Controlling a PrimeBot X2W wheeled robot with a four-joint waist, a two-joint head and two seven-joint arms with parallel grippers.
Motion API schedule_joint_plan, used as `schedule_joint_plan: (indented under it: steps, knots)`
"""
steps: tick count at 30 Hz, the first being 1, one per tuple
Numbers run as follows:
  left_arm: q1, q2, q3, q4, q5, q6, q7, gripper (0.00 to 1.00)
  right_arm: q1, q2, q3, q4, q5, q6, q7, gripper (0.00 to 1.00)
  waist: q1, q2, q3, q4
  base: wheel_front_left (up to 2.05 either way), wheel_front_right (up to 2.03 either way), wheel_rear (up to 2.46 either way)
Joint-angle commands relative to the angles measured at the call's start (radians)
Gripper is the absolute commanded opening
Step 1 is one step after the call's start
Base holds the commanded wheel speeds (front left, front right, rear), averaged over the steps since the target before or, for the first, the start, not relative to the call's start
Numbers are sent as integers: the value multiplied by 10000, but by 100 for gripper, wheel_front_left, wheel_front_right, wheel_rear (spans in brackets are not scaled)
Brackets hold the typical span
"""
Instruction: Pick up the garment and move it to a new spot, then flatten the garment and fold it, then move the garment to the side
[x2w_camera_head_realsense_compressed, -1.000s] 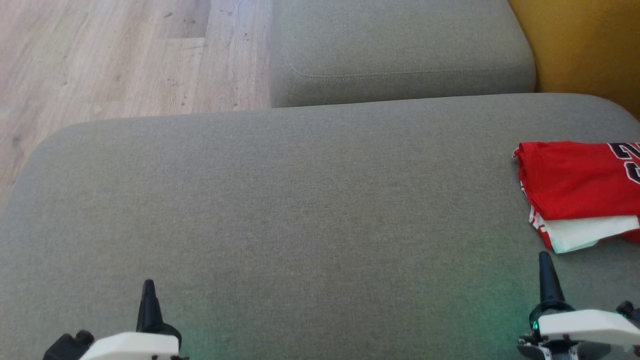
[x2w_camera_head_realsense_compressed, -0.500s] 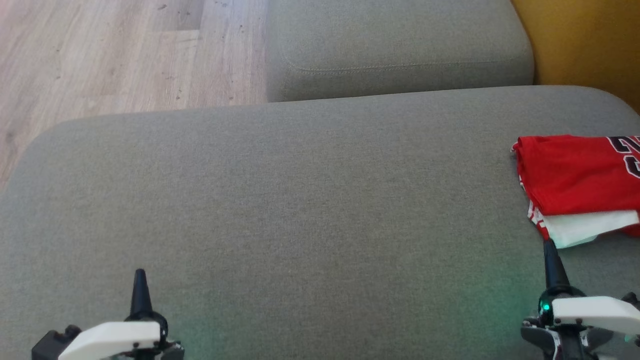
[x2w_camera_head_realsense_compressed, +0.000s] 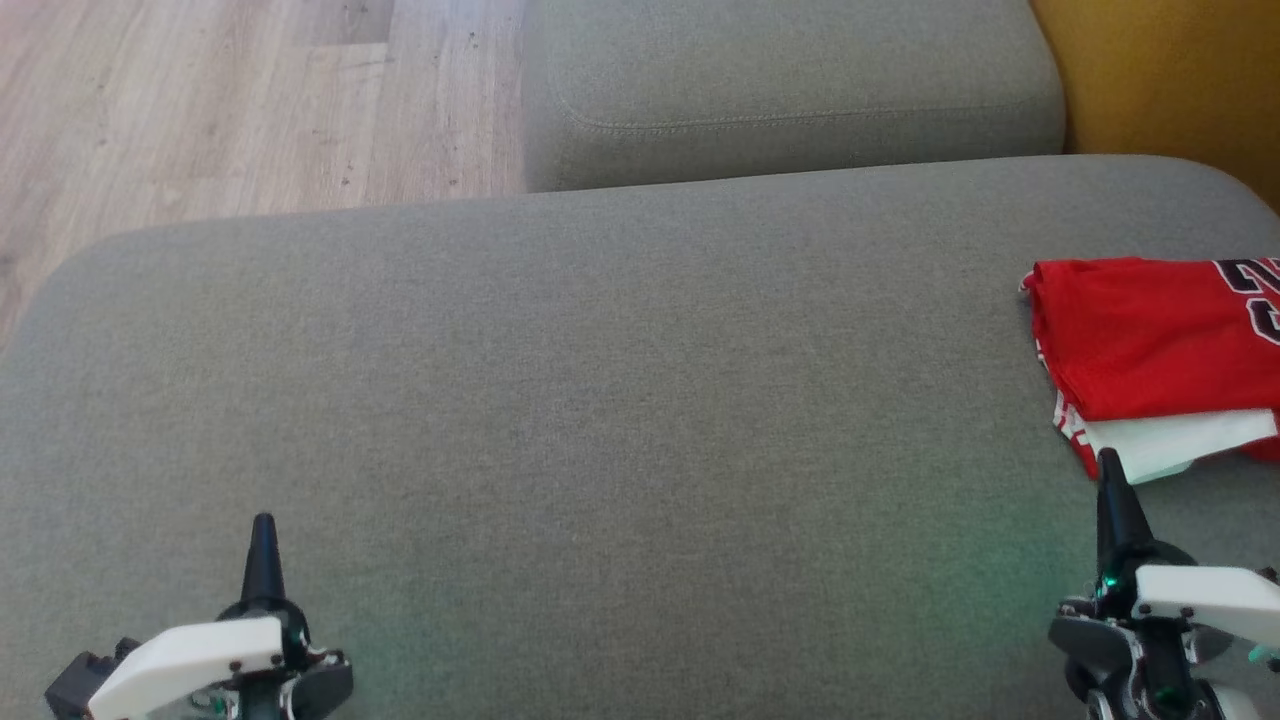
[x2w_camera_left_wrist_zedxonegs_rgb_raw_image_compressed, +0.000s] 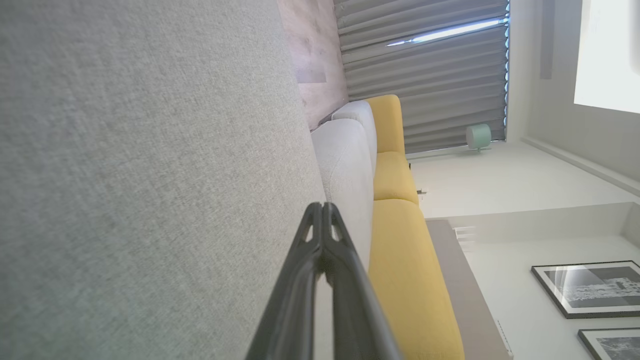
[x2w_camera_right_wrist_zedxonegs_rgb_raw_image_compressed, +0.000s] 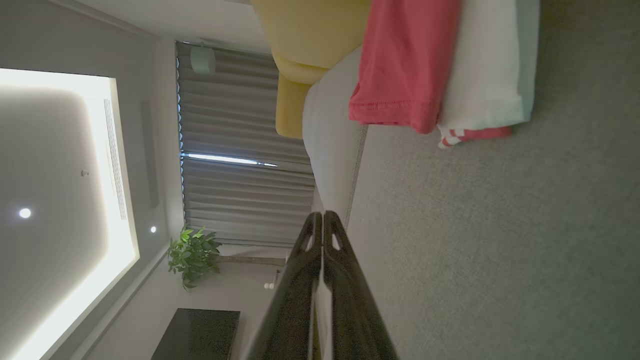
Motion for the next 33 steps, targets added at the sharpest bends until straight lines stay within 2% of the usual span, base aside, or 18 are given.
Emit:
schedule_joint_plan:
  steps: [1,13,33]
  knots:
    - [-593,124,389,-260,-311,-111,87,0,-607,-217,113,-294,346,61,107,0,0,0,19,-11,0,0,0]
    - [-934,109,743,-198,-1711,-346,453,0,-1006,-211,-70,-216,1782,67,463,0,0,0,171,-90,0,0,0]
    - [-947,51,831,-193,-1673,-351,525,0,-1020,-164,-140,-210,1756,67,524,0,0,0,174,-91,0,0,0]
